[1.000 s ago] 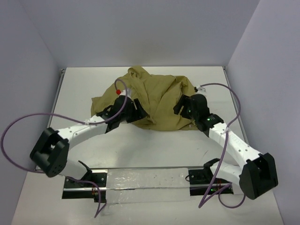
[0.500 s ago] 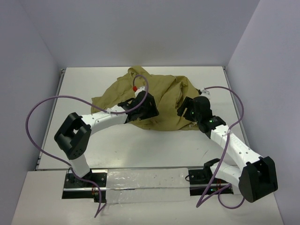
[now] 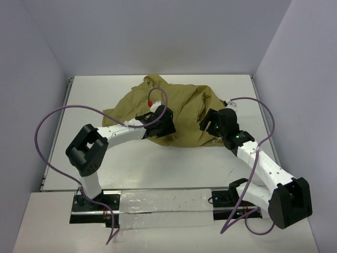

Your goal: Zip up the jacket

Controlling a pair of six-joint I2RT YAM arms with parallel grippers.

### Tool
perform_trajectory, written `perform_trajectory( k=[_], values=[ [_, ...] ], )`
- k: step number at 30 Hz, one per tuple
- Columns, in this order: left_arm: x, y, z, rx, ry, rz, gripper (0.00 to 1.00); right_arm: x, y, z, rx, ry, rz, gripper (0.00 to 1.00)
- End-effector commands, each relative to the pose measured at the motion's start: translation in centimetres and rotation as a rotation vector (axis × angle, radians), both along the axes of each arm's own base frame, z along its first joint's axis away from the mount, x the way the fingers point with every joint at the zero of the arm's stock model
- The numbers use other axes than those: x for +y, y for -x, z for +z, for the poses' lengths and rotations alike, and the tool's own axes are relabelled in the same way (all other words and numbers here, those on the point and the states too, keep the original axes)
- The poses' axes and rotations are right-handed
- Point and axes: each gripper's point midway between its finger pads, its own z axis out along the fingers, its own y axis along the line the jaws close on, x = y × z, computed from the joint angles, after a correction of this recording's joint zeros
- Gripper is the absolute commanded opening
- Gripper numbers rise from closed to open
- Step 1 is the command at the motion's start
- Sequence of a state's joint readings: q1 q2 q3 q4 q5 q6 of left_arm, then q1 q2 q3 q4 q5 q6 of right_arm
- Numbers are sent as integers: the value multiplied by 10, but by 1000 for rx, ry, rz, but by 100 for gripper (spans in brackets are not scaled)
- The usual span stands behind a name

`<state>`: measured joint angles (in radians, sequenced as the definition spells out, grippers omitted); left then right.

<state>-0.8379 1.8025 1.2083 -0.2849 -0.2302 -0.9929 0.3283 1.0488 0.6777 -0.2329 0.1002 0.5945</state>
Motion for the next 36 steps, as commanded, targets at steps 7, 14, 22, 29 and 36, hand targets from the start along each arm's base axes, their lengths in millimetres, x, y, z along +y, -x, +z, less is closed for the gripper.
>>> perform_trajectory(
  k=[7,14,22,29,36],
  values=[
    [-2,-11,1,-8,29,32,0,-15,-1,4,-21,18,-75,76],
    [68,-40,109,-225,174,138,0,-51,-4,-18,69,178,-230,79],
    [122,-54,202,-405,232,204,0,-71,-16,-49,122,-20,-383,74],
    [165,-66,233,-470,276,274,0,-111,-54,-25,85,-49,-463,73],
    [161,-67,235,-462,299,247,0,-168,-99,-30,141,-112,-555,74]
  ],
)
